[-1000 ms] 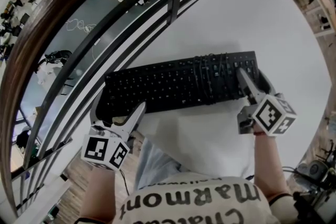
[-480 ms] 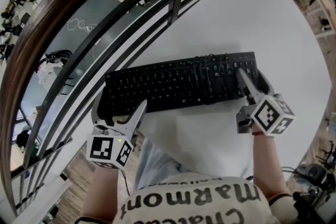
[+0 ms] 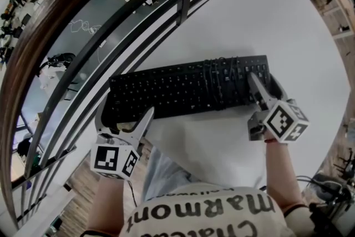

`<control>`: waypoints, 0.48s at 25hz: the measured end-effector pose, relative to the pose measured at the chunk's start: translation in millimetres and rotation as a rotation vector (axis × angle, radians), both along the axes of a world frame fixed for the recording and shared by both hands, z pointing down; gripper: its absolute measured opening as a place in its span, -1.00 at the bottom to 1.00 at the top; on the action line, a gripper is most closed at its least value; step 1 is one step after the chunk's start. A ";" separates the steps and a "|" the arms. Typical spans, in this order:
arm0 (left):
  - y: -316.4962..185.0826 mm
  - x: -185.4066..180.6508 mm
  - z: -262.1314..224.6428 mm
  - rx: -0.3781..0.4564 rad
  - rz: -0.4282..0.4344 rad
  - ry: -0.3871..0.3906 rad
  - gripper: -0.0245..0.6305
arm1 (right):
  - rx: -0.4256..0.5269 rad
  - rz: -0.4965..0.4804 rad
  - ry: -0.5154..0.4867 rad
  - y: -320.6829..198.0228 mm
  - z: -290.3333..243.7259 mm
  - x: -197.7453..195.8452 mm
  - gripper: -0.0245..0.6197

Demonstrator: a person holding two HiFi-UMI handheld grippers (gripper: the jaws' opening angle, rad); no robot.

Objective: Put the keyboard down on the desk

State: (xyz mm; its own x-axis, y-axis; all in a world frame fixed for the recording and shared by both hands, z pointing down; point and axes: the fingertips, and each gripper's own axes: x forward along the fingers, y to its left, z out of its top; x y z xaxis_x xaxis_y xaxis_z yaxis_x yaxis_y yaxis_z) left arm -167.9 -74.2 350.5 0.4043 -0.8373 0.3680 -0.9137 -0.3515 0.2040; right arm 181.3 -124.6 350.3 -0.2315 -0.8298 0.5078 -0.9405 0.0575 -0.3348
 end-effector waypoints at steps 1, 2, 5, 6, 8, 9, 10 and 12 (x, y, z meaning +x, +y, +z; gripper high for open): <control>-0.2 0.5 -0.9 0.001 -0.001 -0.010 0.56 | -0.002 0.000 -0.001 0.2 1.0 0.0 0.12; -0.6 1.1 -2.6 0.002 -0.003 -0.015 0.56 | -0.003 0.001 -0.003 0.5 2.4 0.1 0.12; -1.4 1.4 -5.0 0.010 -0.008 -0.015 0.60 | -0.004 0.006 -0.003 1.5 5.1 0.1 0.12; -1.2 2.2 -3.9 0.009 -0.003 -0.021 0.60 | -0.003 0.007 -0.003 1.3 5.0 0.4 0.12; -0.9 4.6 -3.0 0.007 0.008 -0.028 0.61 | -0.002 0.006 -0.007 0.4 4.8 2.4 0.12; -0.9 5.7 -3.9 0.006 0.009 -0.026 0.61 | -0.003 0.006 -0.011 0.1 5.0 3.4 0.12; -0.8 6.0 -4.6 0.005 0.009 -0.022 0.61 | -0.004 0.006 -0.016 0.0 5.6 3.8 0.12; -0.4 4.6 -3.9 0.007 0.010 -0.016 0.61 | -0.007 0.009 -0.021 0.9 8.0 3.1 0.12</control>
